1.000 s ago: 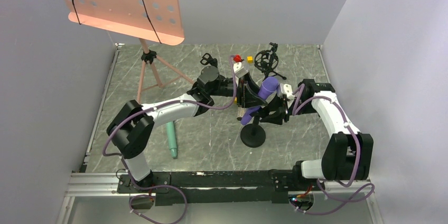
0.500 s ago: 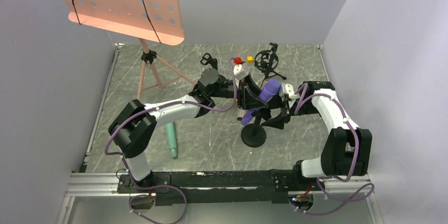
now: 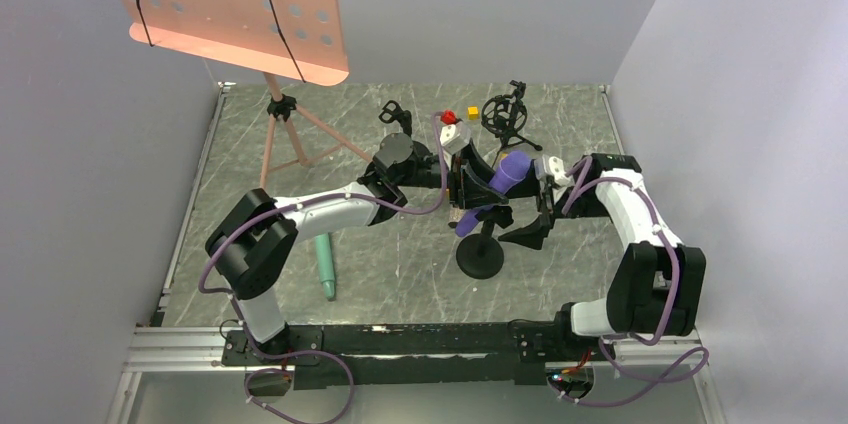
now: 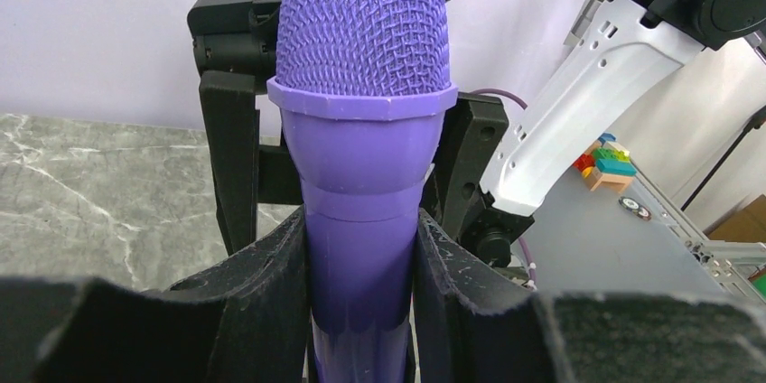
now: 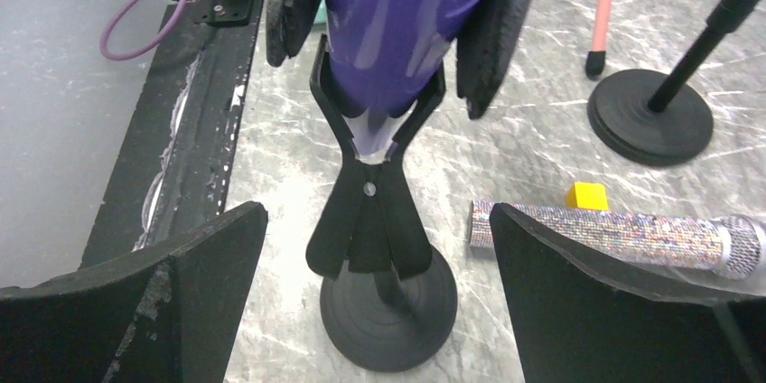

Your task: Attach the microphones to the stand

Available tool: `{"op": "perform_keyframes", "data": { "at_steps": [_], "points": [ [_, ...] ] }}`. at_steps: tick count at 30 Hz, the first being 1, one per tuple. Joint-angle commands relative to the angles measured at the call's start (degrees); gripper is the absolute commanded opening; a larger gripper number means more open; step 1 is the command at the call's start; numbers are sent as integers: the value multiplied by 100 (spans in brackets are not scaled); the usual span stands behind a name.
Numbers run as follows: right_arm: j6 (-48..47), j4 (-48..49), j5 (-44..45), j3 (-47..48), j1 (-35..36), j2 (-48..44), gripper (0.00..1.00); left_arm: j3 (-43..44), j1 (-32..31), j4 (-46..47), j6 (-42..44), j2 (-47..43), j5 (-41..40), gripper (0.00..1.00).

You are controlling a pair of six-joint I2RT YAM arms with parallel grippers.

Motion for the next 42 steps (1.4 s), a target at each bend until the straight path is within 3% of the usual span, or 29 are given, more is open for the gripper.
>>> {"op": "perform_keyframes", "data": {
  "at_steps": [1, 16, 35, 38, 42],
  "points": [
    [-163, -103, -115, 56, -230, -218, 100, -206, -14, -371, 144, 47, 49, 0],
    [-837, -103, 8, -342, -465, -170, 99, -135, -17, -646, 351, -11, 67, 0],
    [-617, -105, -68, -182, -572, -225, 99, 119, -88, -1445, 753, 76, -3, 0],
    [-591, -104, -64, -177, -592, -232, 99, 142, -90, -1507, 749, 1, -159, 13],
    [-575, -108, -64, -180, -601, -229, 99, 176, -86, -1638, 723, -141, -485, 44]
  ]
}}
